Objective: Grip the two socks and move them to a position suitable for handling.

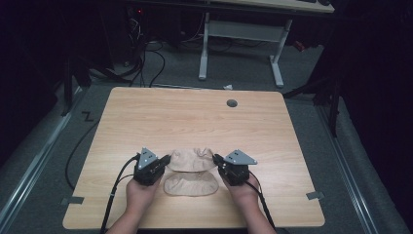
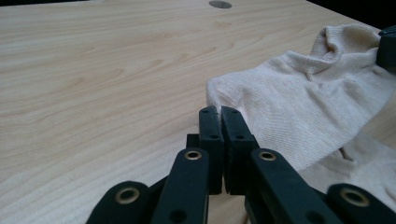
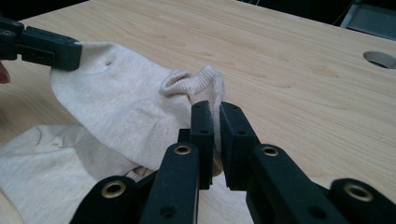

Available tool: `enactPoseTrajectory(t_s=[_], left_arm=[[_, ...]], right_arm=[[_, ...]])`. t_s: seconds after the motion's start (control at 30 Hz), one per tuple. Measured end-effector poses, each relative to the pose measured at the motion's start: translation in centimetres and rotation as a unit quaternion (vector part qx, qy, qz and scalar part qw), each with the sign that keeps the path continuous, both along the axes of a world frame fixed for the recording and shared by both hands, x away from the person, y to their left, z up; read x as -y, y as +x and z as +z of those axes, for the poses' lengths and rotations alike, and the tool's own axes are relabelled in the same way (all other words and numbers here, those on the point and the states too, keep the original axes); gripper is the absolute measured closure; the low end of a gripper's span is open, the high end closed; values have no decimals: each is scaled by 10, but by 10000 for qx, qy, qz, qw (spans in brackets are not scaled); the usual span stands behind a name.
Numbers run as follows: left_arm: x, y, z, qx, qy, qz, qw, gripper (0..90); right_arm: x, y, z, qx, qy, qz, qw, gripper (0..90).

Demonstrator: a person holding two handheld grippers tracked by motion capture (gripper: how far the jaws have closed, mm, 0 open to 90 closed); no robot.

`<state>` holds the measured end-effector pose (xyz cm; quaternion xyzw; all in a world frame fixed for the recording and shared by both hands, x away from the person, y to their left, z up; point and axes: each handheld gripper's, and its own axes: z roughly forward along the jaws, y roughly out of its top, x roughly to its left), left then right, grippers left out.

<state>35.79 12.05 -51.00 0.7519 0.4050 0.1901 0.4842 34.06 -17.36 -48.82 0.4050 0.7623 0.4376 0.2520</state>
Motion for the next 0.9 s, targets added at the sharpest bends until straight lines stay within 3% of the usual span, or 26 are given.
enactPoseTrajectory(t_s=[0.27, 0.4, 0.5, 0.9], left_arm=[[-7, -20, 5, 117, -138, -49, 9998, 883], [-10, -30, 7, 177, -78, -115, 9997, 883], [-13, -35, 8, 133, -134, -158, 9997, 883], [-14, -53, -4, -27, -26, -315, 9995, 883]], right_arm=[[-1, -15, -6, 61, -5, 54, 10000, 851], [0, -21, -6, 85, 7, 89, 9999, 851], [2, -28, -5, 128, -11, 114, 9999, 852], [1, -48, -13, 95, -127, 233, 9996, 851]])
